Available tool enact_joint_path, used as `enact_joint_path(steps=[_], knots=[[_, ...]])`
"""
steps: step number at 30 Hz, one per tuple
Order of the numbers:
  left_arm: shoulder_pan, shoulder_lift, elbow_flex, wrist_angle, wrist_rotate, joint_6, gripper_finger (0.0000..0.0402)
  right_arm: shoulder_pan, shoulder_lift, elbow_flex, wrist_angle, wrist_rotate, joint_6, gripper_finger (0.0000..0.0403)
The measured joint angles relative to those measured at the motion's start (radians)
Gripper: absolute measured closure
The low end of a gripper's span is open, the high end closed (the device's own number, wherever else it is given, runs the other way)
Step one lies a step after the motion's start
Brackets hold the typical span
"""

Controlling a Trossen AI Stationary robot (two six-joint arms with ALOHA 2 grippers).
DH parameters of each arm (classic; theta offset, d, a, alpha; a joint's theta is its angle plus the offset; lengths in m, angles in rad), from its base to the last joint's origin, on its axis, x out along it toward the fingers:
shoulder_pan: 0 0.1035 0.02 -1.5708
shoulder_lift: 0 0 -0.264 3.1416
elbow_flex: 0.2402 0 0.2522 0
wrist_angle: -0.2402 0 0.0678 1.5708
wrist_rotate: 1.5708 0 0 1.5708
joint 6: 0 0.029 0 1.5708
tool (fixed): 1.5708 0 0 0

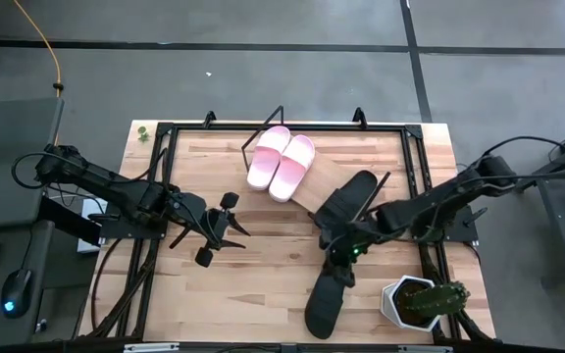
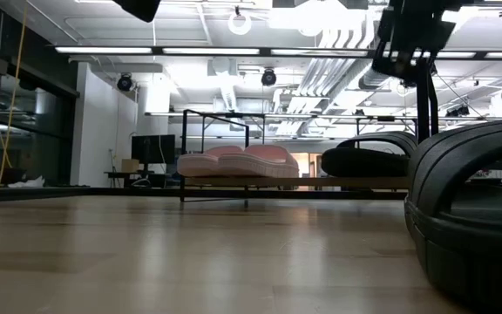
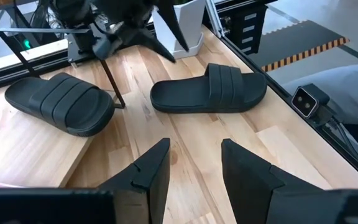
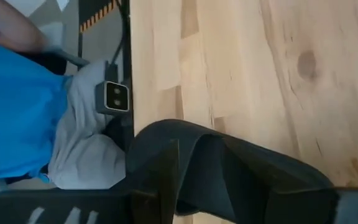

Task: Pick and place slides into the shelf
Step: Put the black slipper on the shelf

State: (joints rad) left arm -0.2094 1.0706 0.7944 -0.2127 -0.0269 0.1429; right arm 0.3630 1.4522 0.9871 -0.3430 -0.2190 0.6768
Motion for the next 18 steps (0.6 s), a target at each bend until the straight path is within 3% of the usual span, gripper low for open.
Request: enact_joint_path(steps=[8, 18], knots=[[0.0, 0.0, 0.0, 0.0, 0.0, -0.016, 0.0273, 0.047, 0.079, 0.0, 0.085, -0.025, 0.036, 0.0292], [0.0, 0.0, 0.0, 0.002, 0.0, -0.021, 0.0273, 0.119, 0.1, -0.013, 0.139, 0.048, 0.11, 0.0292]])
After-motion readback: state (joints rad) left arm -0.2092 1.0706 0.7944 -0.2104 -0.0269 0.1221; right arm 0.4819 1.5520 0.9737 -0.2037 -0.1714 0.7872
